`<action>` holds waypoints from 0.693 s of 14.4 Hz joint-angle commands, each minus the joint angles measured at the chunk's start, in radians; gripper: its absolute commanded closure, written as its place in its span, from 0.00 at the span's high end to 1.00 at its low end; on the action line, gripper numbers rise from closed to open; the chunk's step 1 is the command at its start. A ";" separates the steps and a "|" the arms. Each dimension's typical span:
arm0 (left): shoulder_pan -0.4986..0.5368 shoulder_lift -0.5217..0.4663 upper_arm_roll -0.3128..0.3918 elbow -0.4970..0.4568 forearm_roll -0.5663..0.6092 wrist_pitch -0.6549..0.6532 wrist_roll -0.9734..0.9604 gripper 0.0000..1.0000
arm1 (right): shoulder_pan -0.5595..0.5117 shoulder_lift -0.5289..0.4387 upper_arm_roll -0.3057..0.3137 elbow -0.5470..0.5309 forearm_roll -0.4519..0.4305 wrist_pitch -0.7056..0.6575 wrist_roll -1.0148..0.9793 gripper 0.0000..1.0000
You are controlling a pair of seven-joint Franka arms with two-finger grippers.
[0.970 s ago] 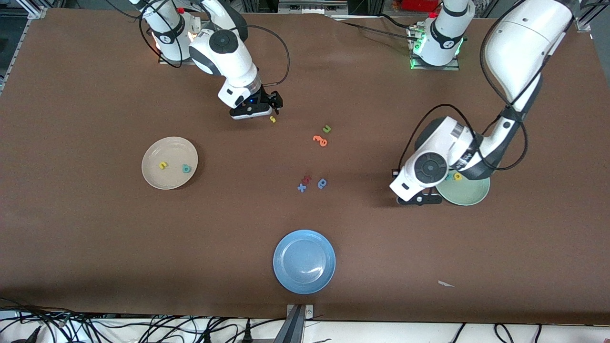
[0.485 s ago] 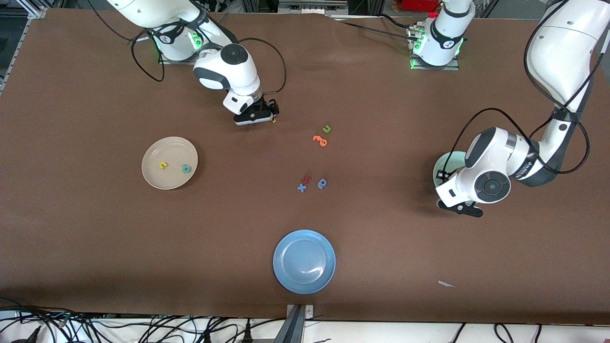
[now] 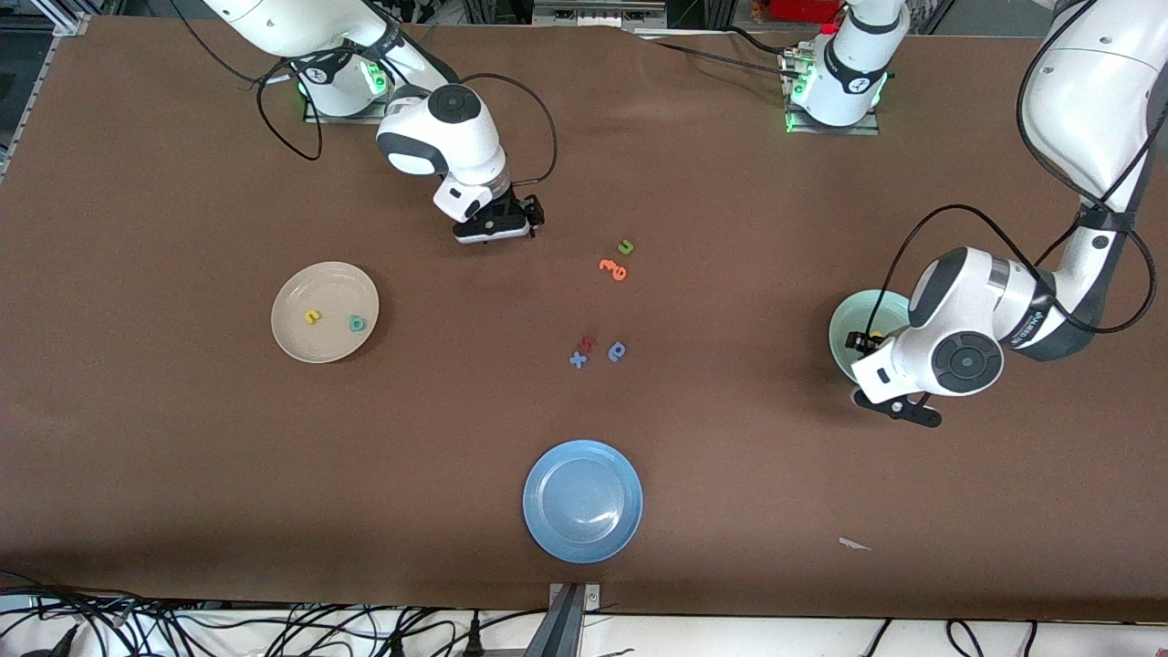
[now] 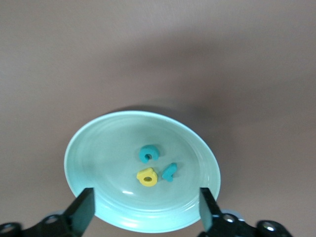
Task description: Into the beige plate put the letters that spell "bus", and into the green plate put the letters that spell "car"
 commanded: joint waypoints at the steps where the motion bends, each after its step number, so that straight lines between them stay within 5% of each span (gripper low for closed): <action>1: 0.008 -0.010 -0.009 0.066 -0.052 -0.047 0.011 1.00 | 0.059 0.007 -0.006 0.011 -0.017 -0.003 0.046 0.93; 4: 0.016 -0.011 -0.010 0.130 -0.066 -0.098 0.011 1.00 | 0.067 0.008 -0.008 0.007 -0.031 -0.004 0.074 0.92; 10: 0.076 -0.045 -0.019 0.158 -0.131 -0.141 0.014 1.00 | 0.107 0.039 -0.054 0.008 -0.092 -0.006 0.075 0.61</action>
